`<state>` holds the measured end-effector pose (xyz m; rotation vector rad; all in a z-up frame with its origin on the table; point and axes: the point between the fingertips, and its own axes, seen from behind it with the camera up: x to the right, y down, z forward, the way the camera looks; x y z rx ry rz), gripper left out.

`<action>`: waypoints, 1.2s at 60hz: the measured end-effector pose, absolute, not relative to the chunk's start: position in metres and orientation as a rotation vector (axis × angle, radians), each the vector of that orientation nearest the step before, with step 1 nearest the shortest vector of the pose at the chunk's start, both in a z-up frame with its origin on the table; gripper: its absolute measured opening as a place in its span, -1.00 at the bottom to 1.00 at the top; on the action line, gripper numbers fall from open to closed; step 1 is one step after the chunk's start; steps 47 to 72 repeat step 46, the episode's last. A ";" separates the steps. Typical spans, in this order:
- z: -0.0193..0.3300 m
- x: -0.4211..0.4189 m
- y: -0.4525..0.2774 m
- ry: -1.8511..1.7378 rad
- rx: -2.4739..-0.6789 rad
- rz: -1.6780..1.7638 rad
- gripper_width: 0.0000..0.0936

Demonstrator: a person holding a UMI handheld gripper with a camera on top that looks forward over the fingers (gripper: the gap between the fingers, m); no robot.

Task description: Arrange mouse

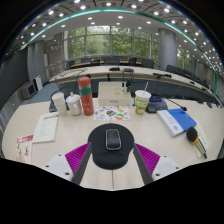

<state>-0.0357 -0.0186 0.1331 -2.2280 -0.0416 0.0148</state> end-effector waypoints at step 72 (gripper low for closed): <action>0.253 -0.067 -0.283 -0.069 -2.102 -0.107 0.83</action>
